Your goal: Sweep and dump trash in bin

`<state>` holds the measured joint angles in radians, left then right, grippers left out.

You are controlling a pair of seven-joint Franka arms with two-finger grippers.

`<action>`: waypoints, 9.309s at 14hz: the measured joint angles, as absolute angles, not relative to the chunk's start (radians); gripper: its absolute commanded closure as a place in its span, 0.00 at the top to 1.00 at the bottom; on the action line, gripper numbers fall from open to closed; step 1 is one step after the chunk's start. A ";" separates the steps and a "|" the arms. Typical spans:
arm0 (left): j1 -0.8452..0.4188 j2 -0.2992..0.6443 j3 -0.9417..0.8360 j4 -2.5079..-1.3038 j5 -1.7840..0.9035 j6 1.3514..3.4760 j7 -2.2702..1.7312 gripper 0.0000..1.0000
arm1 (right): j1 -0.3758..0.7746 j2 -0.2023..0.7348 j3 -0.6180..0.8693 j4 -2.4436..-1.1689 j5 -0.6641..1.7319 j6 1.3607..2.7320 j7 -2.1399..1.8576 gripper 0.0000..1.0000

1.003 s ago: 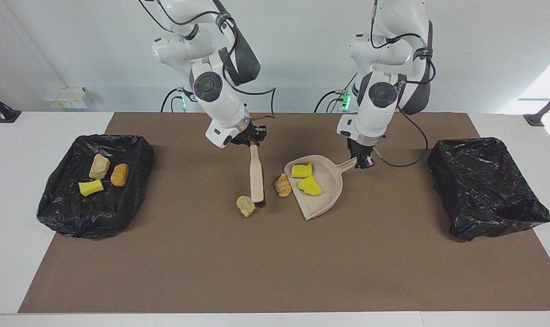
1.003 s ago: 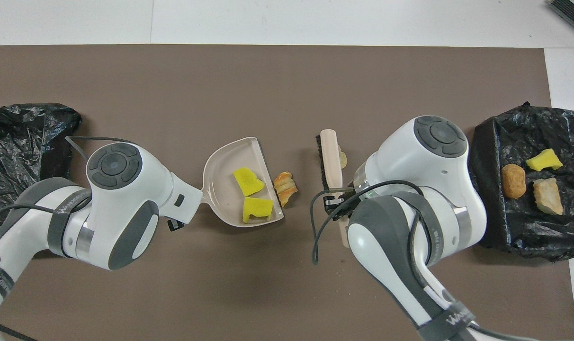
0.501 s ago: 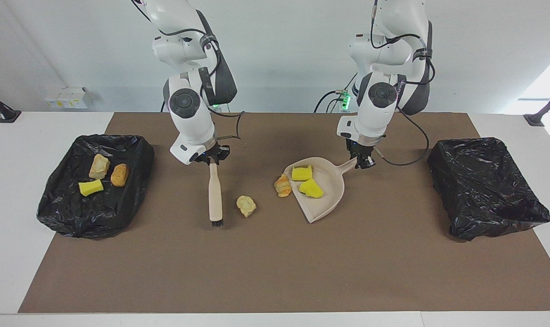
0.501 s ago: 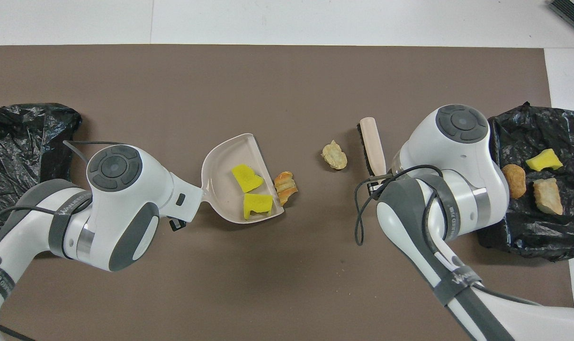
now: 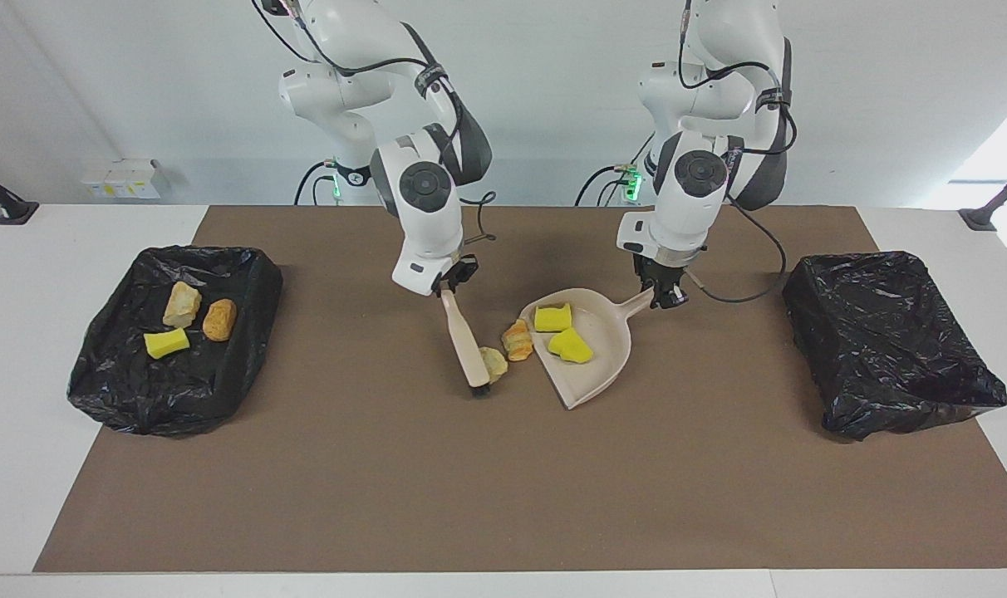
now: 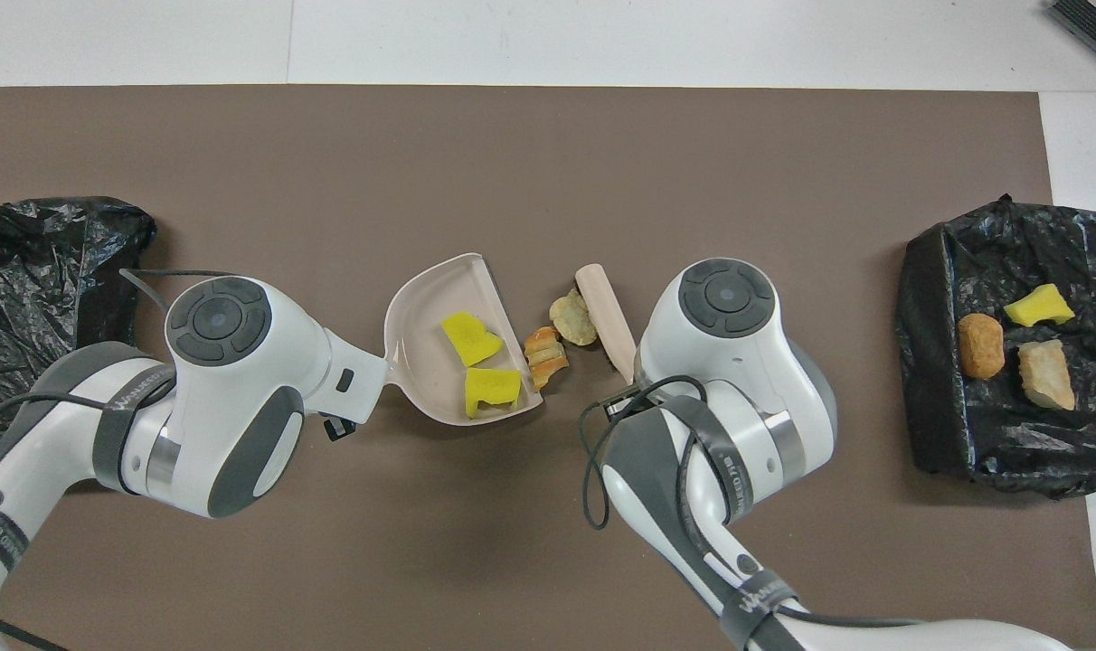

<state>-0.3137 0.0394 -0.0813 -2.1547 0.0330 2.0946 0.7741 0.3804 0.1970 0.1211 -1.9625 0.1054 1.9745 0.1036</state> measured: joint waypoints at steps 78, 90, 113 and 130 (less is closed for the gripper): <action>0.620 0.176 -0.057 -1.489 0.033 1.522 1.249 0.00 | 0.823 0.117 0.148 -2.116 0.165 2.073 0.832 1.00; 0.596 0.249 -0.084 -1.430 0.349 1.684 1.460 0.00 | 0.570 0.028 0.131 -1.815 0.137 1.609 0.498 1.00; 0.383 0.244 -0.090 -1.499 0.805 1.889 1.775 0.00 | -0.032 -0.005 0.122 -1.683 -0.074 1.651 -0.205 1.00; 0.239 0.174 -0.090 -1.593 1.069 1.844 1.596 0.00 | -0.163 0.002 0.125 -1.626 -0.035 1.619 0.060 1.00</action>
<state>0.2385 0.1737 -0.0898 -1.5928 1.0689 1.8445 1.5959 -0.1634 0.0024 0.1250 -1.6264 -0.0354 1.6189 0.0601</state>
